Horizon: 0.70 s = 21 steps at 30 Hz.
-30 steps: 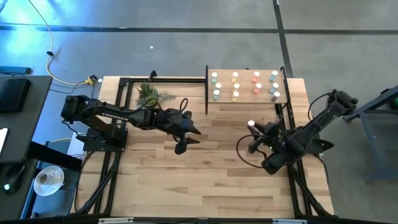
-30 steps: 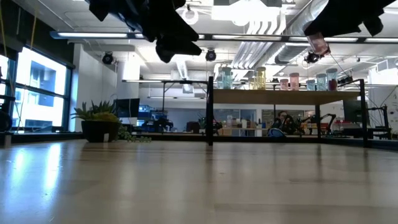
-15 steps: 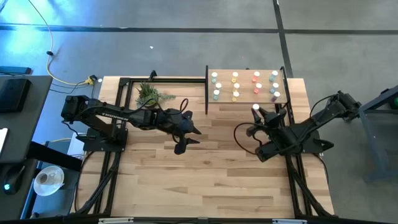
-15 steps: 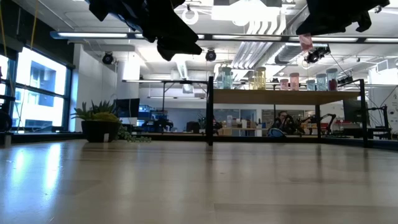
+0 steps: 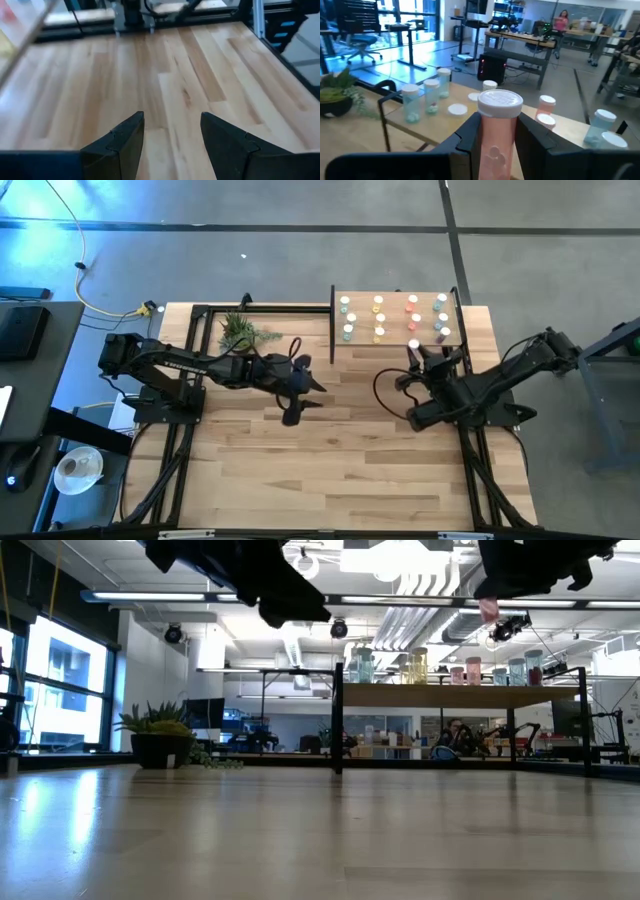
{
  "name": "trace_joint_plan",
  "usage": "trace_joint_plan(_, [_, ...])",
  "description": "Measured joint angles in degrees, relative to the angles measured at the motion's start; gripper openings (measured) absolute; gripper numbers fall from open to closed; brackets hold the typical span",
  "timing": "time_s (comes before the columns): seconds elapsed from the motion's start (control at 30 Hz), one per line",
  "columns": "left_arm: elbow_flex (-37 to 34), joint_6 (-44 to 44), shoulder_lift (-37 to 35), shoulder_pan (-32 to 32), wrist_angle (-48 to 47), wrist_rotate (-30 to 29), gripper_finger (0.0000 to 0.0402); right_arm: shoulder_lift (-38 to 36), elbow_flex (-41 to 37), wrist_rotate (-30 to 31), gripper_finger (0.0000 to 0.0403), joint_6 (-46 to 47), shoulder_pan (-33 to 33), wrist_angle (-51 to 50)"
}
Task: Pick and place medicine bottles onto shelf by color
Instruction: Put the pink pill bottle aligned with the other pink pill bottles on the shelf
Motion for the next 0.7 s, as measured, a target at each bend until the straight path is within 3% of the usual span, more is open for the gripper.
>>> trace_joint_plan(0.2, [0.0, 3.3, 0.6, 0.0, 6.9, -1.3, 0.0186, 0.0, 0.0, 0.0, 0.0083, 0.0, 4.1, 0.9])
trace_joint_plan(0.43, [0.0, -0.4, 4.5, 0.0, 19.8, -1.3, 0.0186, 0.0, 0.0, 0.4, 0.0083, -1.3, 9.8, 8.7])
trace_joint_plan(0.7, [1.6, -3.3, 11.4, 0.0, 28.4, -1.2, 0.0186, 0.0, 0.0, -1.6, 0.0083, -18.7, 13.4, 28.3])
